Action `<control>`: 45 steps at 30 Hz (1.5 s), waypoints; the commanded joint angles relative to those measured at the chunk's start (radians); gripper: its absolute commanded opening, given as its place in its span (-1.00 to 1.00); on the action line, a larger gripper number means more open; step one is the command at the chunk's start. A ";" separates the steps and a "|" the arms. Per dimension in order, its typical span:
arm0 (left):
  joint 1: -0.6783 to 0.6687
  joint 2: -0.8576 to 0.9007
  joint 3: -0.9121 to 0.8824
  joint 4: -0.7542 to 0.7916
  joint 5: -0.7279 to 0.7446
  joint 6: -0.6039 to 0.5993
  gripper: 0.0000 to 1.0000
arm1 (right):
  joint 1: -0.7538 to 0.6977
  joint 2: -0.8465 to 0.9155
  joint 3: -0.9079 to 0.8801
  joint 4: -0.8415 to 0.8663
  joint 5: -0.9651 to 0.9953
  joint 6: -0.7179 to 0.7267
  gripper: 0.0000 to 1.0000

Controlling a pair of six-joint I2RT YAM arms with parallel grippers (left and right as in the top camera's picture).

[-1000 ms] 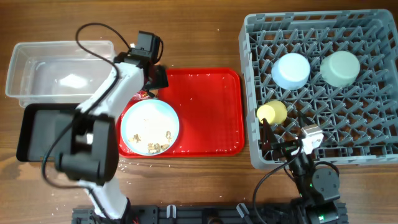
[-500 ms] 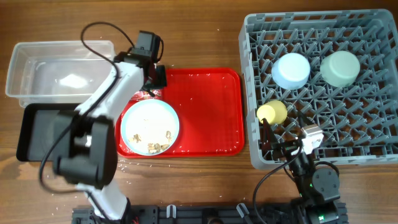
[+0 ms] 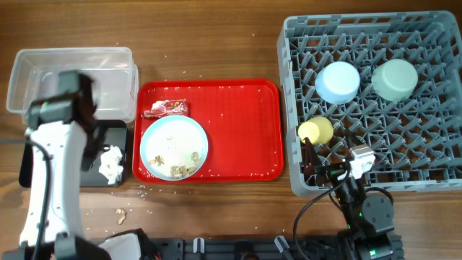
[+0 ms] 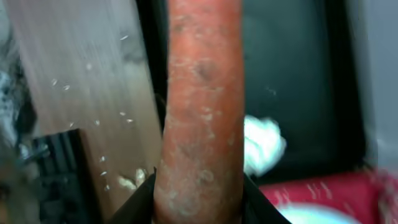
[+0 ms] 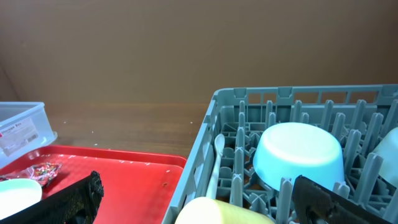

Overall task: Sort waste into correct bins and load items into the dishwasher rack
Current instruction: 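Grasp the carrot with the left gripper and place it on the black tray, then drop the red candy wrapper into the clear bin with the left gripper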

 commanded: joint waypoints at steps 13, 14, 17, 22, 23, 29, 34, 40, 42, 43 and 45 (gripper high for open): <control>0.180 0.005 -0.047 0.144 0.400 0.188 0.98 | -0.003 -0.011 -0.003 0.005 -0.012 0.010 0.99; 0.160 -0.010 -0.004 0.113 0.400 0.188 0.96 | -0.003 -0.011 -0.003 0.005 -0.012 0.010 0.99; 0.027 -0.062 0.061 0.125 0.400 0.223 0.88 | -0.003 -0.011 -0.003 0.005 -0.012 0.010 1.00; -0.327 -0.035 0.050 0.328 0.203 0.399 0.75 | -0.003 -0.011 -0.003 0.005 -0.012 0.010 0.99; -0.386 -0.010 0.042 0.375 0.151 0.448 0.78 | -0.003 -0.011 -0.003 0.005 -0.012 0.010 1.00; -0.545 0.288 0.026 0.646 0.048 0.659 0.99 | -0.003 -0.011 -0.003 0.005 -0.012 0.010 1.00; -0.542 0.497 0.026 0.784 0.206 0.777 0.93 | -0.003 -0.011 -0.003 0.005 -0.012 0.009 0.99; -0.542 0.529 0.026 0.791 0.205 0.818 0.17 | -0.003 -0.011 -0.003 0.005 -0.012 0.010 0.99; -0.542 0.529 0.026 0.772 0.206 0.817 -0.09 | -0.003 -0.011 -0.003 0.005 -0.012 0.009 1.00; -0.543 0.529 0.026 0.761 0.206 0.817 -0.20 | -0.003 -0.011 -0.003 0.005 -0.012 0.010 1.00; -0.542 0.529 0.026 0.758 0.206 0.817 -0.61 | -0.003 -0.011 -0.003 0.005 -0.012 0.009 0.99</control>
